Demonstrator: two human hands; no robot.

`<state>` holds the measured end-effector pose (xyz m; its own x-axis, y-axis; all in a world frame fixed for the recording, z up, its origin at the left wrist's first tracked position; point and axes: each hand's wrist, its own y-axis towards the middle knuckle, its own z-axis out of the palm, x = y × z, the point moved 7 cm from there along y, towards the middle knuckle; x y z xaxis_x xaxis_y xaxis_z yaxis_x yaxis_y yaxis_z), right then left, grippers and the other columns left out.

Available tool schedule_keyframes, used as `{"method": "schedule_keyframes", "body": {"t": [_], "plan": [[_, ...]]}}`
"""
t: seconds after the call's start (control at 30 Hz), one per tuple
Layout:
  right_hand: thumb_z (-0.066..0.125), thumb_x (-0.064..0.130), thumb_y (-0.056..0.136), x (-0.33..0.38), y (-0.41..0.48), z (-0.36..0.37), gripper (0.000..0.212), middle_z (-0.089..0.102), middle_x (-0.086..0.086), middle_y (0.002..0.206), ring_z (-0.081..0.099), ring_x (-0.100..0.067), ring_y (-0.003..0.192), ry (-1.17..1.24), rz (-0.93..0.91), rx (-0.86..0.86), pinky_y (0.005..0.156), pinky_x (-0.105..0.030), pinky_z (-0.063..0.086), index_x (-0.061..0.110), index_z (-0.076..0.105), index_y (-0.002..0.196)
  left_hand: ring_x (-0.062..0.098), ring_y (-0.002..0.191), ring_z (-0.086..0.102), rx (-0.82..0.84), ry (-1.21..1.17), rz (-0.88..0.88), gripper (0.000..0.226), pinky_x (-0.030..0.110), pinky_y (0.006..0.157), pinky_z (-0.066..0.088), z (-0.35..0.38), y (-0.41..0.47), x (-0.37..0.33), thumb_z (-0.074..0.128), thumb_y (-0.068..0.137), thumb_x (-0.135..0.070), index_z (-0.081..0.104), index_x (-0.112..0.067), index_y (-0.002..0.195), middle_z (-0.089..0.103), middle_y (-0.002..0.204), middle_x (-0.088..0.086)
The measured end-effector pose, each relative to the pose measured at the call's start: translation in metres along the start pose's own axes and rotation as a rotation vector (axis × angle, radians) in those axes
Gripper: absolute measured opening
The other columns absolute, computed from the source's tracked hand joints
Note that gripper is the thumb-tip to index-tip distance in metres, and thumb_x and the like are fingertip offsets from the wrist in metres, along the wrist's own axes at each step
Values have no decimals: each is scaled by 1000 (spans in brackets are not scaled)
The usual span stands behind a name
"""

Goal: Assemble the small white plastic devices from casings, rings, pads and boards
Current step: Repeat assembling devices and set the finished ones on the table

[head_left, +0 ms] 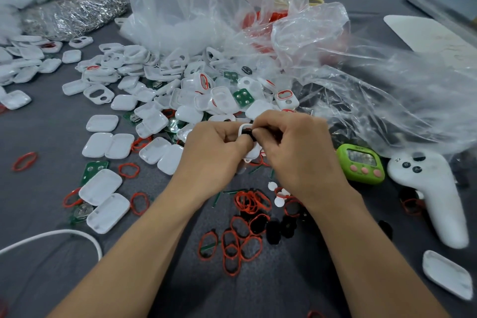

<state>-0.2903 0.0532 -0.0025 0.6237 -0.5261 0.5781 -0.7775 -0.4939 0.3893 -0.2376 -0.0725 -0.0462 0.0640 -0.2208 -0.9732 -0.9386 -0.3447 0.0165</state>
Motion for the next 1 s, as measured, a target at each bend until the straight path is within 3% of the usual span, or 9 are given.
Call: {"method": "schedule_keyframes", "body": {"t": [0.2, 0.33, 0.4, 0.5, 0.57, 0.67, 0.77, 0.87, 1.0], "plan": [[70, 14, 93, -2, 2, -2, 10, 68, 2, 70, 57, -17, 69, 22, -45, 42, 71, -36, 47, 19, 78, 90, 17, 56, 60, 43, -43, 20, 36, 32, 60, 61, -1, 3, -1, 63, 95, -5, 82, -34, 88, 60, 58, -8], [75, 18, 89, 3, -3, -5, 8, 75, 3, 75, 64, -26, 75, -15, -68, -88, 75, -36, 49, 21, 82, 90, 13, 57, 67, 4, -30, 52, 35, 45, 63, 65, -4, 1, -3, 61, 96, -6, 82, -33, 90, 61, 59, 7], [77, 22, 89, 5, -6, -5, 6, 76, 5, 76, 67, -25, 77, -16, -43, -157, 75, -37, 51, 24, 82, 91, 14, 58, 68, -6, -56, 54, 31, 36, 59, 63, -5, 3, -2, 62, 97, -8, 83, -30, 92, 57, 65, 23], [80, 25, 87, 2, -10, -5, 3, 75, 9, 74, 70, -12, 71, 115, 28, -259, 72, -32, 55, 23, 79, 90, 9, 58, 63, -67, -107, 59, 25, 26, 61, 61, -9, 5, -2, 64, 98, -8, 84, -23, 94, 59, 64, 12], [81, 23, 85, -6, -8, -2, 8, 73, 15, 73, 71, -2, 72, 226, 118, -268, 72, -21, 55, 25, 78, 93, 5, 57, 62, -106, -106, 59, 22, 27, 60, 61, -12, 5, 0, 64, 98, -9, 83, -21, 95, 65, 66, 8], [78, 18, 85, -16, -4, 8, 17, 77, 16, 78, 71, 4, 73, 378, 202, -138, 70, -12, 54, 29, 79, 97, 6, 57, 63, -99, -93, 57, 23, 28, 59, 62, -10, 5, 0, 65, 99, -12, 82, -25, 93, 66, 74, 23], [75, 15, 84, -18, 0, 11, 18, 77, 14, 74, 71, -1, 66, 510, 221, -47, 61, -13, 51, 33, 79, 86, 7, 58, 66, -117, -114, 71, 24, 30, 55, 61, -13, 4, -1, 65, 98, -10, 80, -29, 93, 69, 65, 1], [75, 14, 79, -21, 0, 14, 16, 76, 9, 69, 66, -3, 58, 561, 273, -44, 57, -17, 48, 30, 79, 77, 18, 59, 73, -139, -41, 62, 20, 48, 58, 63, -12, 2, 1, 65, 97, -14, 70, -33, 95, 73, 70, -3], [75, 22, 68, -32, -3, 20, 11, 75, 3, 66, 65, -9, 53, 633, 429, -91, 56, -27, 49, 28, 79, 75, 17, 56, 73, -141, 73, 118, 22, 45, 57, 62, -7, -3, -2, 61, 99, -17, 58, -37, 89, 74, 75, -9]]}}
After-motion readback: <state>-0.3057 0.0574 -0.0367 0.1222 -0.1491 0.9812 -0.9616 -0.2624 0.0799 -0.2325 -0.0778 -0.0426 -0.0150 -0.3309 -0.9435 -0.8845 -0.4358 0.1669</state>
